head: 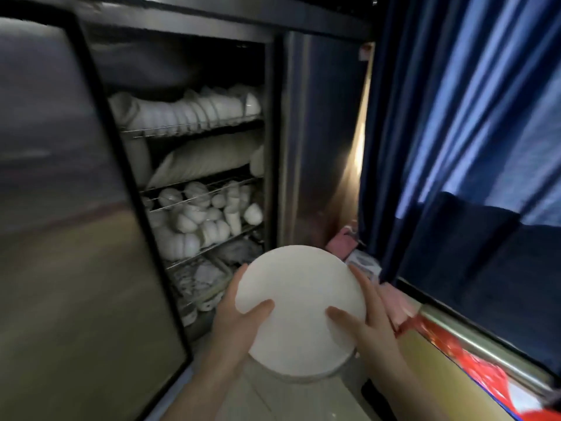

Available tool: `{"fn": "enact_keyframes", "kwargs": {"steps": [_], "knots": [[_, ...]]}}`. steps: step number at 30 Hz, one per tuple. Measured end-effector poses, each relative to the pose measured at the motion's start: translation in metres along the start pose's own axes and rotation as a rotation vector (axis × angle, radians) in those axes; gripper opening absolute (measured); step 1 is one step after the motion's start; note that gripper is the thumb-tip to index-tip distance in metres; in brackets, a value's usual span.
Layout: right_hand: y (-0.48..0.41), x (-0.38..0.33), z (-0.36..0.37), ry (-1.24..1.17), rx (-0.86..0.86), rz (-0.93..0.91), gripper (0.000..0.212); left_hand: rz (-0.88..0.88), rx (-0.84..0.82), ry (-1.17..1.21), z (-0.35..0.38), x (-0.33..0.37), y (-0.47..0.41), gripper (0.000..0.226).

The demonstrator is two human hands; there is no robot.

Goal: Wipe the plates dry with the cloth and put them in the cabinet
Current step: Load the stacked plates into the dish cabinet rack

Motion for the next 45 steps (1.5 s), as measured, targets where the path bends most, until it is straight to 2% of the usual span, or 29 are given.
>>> {"fn": "enact_keyframes", "kwargs": {"steps": [7, 12, 16, 20, 25, 37, 45], "knots": [[-0.109, 0.026, 0.132, -0.010, -0.256, 0.053, 0.070, -0.080, 0.231, 0.038, -0.088, -0.019, -0.099, 0.070], [-0.187, 0.049, 0.185, 0.006, -0.308, 0.098, 0.076, -0.118, 0.319, 0.071, -0.107, -0.033, -0.176, 0.075], [-0.266, 0.070, 0.212, -0.009, -0.344, 0.083, 0.076, -0.125, 0.370, 0.087, -0.103, -0.030, -0.247, 0.072], [-0.345, 0.077, 0.237, 0.001, -0.357, 0.067, 0.079, -0.103, 0.346, 0.108, -0.094, -0.013, -0.316, 0.081], [-0.430, 0.081, 0.262, 0.022, -0.387, 0.082, 0.079, -0.099, 0.388, 0.091, -0.083, -0.004, -0.402, 0.070], [-0.578, 0.099, 0.312, 0.171, -0.408, 0.057, 0.078, -0.154, 0.421, 0.088, -0.071, -0.028, -0.578, 0.063], [-0.666, 0.110, 0.358, 0.244, -0.475, -0.024, 0.085, -0.152, 0.501, 0.023, -0.075, -0.035, -0.671, 0.070]]}}
Point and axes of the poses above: each hand's wrist, its own y-axis away from the middle knuckle, its own z-axis out of the palm, x = y × z, the point moved 4 cm from there along -y, towards the middle knuckle, and after that the axes turned 13 degrees about -y, right-handed, at the moved point
